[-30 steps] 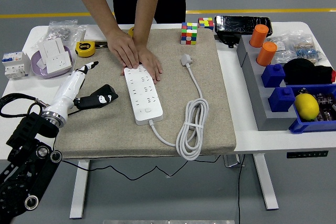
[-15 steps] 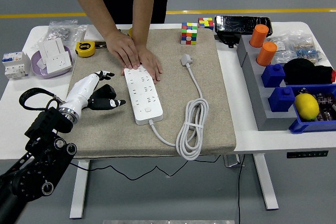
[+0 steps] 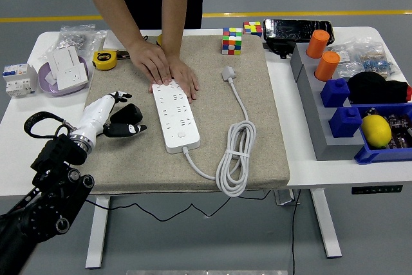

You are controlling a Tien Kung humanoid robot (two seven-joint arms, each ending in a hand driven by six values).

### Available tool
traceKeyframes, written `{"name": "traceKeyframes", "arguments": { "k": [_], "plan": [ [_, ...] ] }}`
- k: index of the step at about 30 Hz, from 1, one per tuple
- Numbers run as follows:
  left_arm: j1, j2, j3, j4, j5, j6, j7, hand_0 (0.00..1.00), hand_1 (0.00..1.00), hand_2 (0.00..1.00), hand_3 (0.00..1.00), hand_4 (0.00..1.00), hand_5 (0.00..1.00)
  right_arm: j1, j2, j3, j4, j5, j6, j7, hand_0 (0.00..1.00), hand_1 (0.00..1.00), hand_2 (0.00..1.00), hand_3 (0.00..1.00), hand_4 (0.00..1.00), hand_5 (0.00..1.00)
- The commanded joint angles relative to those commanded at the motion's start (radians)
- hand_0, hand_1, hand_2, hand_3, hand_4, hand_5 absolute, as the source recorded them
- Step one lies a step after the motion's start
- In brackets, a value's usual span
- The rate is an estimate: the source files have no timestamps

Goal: Pick up the plug,place it near the board,insert it into the board,press the button

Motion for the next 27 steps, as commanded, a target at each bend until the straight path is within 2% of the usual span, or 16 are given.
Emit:
{"name": "traceKeyframes", "arguments": {
  "k": [4,5,10,11,22,23,27],
  "plan": [
    [-0.009,-0.003,-0.006,0.02,0.007,0.008,-0.005,0.773,0.824,0.817,0.807,0.998,0.303,0.0,0.0,-0.001,0.0,0.001,0.0,0.0,0.848,0.762,0.753,0.788,0.998,0.916],
    [-0.011,-0.004,-0.008,0.024,0.008,0.01,-0.006,0.768,0.792,0.747,0.74,0.998,0.294,0.0,0.0,-0.001,0.0,0.001,0.0,0.0,0.848,0.762,0.753,0.788,0.998,0.914],
    [-0.017,-0.005,-0.01,0.039,0.015,0.013,-0.009,0.768,0.792,0.747,0.74,0.998,0.294,-0.001,0.0,-0.001,0.0,0.002,0.0,0.0,0.848,0.762,0.753,0.788,0.998,0.914],
    [-0.018,-0.006,-0.011,0.044,0.017,0.013,-0.009,0.765,0.787,0.723,0.697,0.998,0.287,-0.001,0.0,-0.002,0.0,0.002,0.0,0.0,0.849,0.761,0.753,0.788,0.998,0.913],
    [-0.034,-0.006,-0.025,0.075,0.028,0.014,-0.013,0.763,0.785,0.703,0.678,0.998,0.284,0.003,0.001,-0.001,0.0,0.006,-0.001,0.0,0.849,0.761,0.753,0.788,0.998,0.911],
    [-0.036,-0.006,-0.026,0.077,0.029,0.014,-0.014,0.757,0.774,0.69,0.637,0.998,0.283,0.003,0.001,-0.001,0.0,0.007,-0.001,0.0,0.849,0.761,0.753,0.788,0.998,0.912],
    [-0.04,-0.006,-0.029,0.082,0.035,0.013,-0.013,0.757,0.774,0.69,0.637,0.998,0.283,0.005,0.0,-0.002,0.0,0.009,-0.002,0.001,0.849,0.761,0.753,0.788,0.998,0.912]
  ]
}}
